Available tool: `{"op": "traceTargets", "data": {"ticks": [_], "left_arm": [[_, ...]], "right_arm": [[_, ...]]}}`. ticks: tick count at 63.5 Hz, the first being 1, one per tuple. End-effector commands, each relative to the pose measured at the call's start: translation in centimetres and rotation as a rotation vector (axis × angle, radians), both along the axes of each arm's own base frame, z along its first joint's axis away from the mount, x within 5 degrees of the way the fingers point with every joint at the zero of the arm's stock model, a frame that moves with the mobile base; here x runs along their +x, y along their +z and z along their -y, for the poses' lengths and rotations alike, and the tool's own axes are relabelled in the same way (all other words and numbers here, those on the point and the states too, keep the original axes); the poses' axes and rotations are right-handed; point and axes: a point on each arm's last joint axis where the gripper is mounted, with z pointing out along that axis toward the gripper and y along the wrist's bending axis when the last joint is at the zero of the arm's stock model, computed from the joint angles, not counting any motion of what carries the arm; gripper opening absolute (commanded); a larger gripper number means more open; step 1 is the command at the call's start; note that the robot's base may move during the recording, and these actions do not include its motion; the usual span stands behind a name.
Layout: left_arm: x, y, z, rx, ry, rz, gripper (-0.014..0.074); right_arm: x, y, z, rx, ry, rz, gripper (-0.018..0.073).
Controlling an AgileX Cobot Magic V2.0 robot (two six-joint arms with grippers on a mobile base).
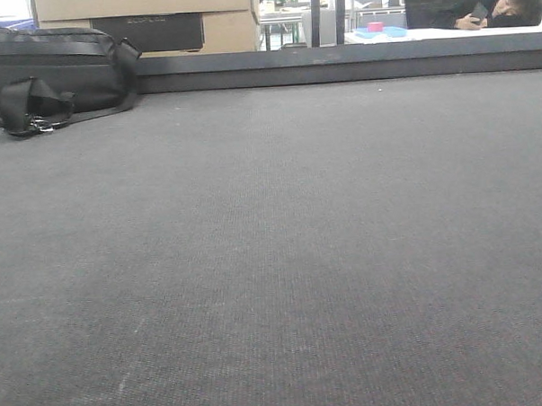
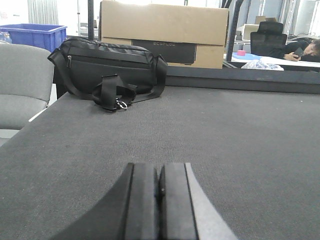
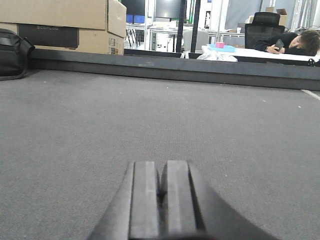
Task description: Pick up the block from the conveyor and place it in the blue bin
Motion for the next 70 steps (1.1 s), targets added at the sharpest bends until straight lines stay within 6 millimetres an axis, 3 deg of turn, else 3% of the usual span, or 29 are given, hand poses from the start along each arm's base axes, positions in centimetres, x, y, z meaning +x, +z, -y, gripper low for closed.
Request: {"op": "traceTargets", "data": {"ticks": [1, 52, 64, 70], "left_arm": [[0.0, 0.2, 0.0, -0.014, 0.001, 0.019, -0.0111], [0.0, 0.2, 0.0, -0.014, 0.001, 0.019, -0.0111], [0.0, 0.1, 0.0, 0.051, 0.007, 0.009, -0.0111], [-0.5, 2.4, -0.1, 0.050, 0.012, 0.048, -0.0111]], "right_arm": [[0.1, 0.2, 0.0, -0.002, 0.001, 0.024, -0.0167], [0.0, 0.3, 0.0, -0.002, 0.001, 0.026, -0.0167], [-0.1, 1.5, 0.0, 0.028, -0.001, 0.156, -0.0167], [-0.3, 2.8, 0.1, 0.084, 0.003, 0.156, -0.0167]]}}
